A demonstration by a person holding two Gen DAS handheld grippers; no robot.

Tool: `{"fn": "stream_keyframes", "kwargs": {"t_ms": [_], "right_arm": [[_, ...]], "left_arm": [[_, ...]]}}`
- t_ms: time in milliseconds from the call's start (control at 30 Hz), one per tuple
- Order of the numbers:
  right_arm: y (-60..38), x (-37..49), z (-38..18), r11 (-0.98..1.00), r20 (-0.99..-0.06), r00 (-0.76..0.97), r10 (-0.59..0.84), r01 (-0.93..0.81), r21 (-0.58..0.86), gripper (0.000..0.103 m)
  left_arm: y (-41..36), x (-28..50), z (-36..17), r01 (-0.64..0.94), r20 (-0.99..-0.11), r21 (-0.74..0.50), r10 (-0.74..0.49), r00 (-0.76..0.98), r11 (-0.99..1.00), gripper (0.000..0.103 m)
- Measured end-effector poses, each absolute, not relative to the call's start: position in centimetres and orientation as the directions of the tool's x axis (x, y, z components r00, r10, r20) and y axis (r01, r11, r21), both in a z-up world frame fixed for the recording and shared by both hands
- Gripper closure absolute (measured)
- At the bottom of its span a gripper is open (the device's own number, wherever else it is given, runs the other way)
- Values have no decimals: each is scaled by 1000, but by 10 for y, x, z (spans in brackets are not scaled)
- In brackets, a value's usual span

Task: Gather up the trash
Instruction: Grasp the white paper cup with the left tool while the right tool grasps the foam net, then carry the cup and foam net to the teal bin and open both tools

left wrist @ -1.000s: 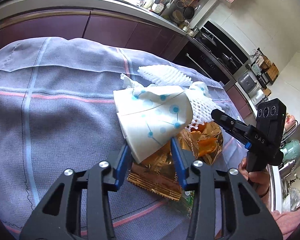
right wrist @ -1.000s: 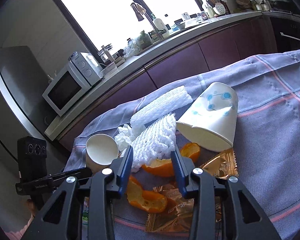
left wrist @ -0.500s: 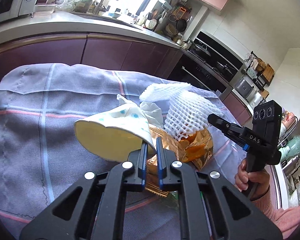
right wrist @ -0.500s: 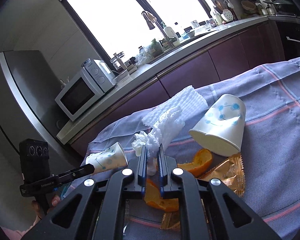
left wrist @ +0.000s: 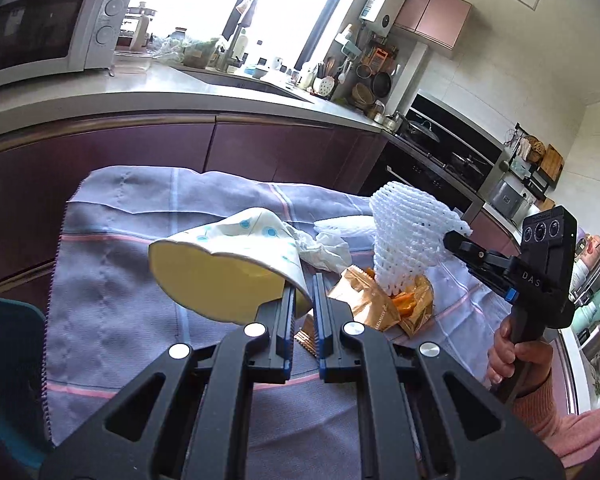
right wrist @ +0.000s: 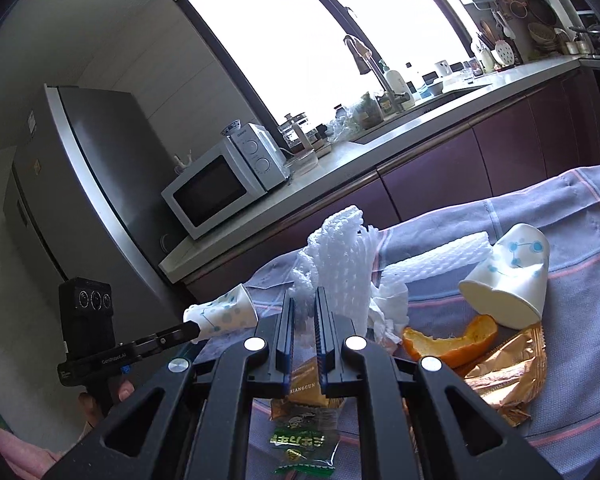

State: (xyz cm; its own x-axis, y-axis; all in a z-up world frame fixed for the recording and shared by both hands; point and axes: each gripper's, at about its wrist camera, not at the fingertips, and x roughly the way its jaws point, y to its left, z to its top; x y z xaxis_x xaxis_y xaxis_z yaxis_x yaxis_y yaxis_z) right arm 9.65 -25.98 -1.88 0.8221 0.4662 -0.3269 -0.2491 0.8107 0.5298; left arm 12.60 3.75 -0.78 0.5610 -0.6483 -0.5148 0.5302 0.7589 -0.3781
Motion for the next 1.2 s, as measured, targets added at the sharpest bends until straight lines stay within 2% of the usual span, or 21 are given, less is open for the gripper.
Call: {"fn": "stream_keyframes", "kwargs": {"t_ms": [400, 767, 1200], "right_arm": [[-237, 87, 2, 825, -297, 825, 481, -310, 473, 94], [-235, 81, 9, 846, -282, 848, 448, -301, 440, 94], [-213, 94, 3, 788, -280, 788, 549, -376, 488, 94]], "left_arm": [[77, 98, 2, 501, -500, -347, -608, 617, 793, 94], [84, 85, 10, 504, -486, -329, -601, 634, 798, 94], [96, 70, 20, 488, -472, -325, -586, 659, 810, 94]]}}
